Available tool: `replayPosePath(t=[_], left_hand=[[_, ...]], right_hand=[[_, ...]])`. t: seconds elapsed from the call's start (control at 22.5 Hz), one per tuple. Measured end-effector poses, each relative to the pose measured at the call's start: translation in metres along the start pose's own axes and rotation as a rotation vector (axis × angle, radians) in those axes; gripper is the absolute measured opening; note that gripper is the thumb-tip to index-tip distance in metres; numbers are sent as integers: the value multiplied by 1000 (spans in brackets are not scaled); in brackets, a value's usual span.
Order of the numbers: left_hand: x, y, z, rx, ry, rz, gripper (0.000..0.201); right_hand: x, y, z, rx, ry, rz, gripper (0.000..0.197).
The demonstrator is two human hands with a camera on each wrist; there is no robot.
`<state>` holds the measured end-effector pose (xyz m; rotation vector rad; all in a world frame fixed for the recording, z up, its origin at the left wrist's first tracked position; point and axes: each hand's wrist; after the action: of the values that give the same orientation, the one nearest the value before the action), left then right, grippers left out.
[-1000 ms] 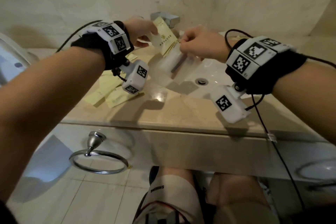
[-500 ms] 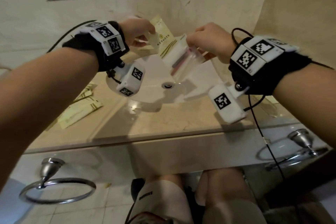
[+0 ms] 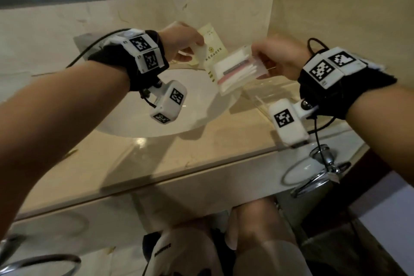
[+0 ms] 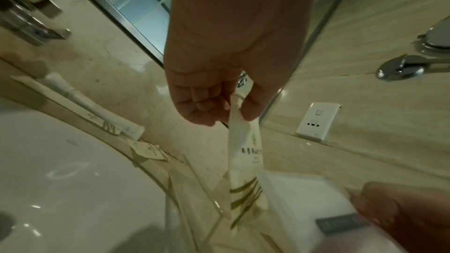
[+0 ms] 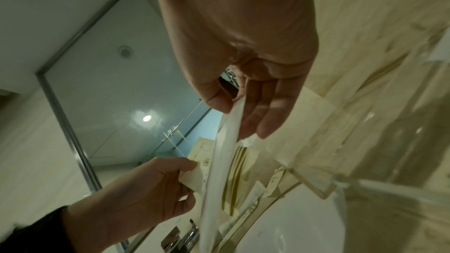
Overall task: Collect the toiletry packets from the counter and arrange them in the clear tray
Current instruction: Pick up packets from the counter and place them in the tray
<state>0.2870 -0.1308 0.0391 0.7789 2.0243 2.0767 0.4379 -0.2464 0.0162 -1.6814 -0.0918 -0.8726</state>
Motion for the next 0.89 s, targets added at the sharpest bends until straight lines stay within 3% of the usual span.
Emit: replayPosePath(t=[0.4, 0.89], left_hand=[[-57, 9, 2, -43, -191, 5, 5], [-109, 9, 15, -28, -266, 67, 4]], right_hand=[[48, 47, -14, -136, 175, 85, 21], [104, 137, -5, -423, 573, 338, 12]])
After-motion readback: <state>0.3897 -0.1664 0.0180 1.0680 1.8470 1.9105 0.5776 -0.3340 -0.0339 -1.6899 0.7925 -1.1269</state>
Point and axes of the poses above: each hand's wrist, its own z-axis towards the middle knuckle, its own x-axis out of the back of the hand, y = z × x, and after that the axes turned 14 degrees about -z, right-handed
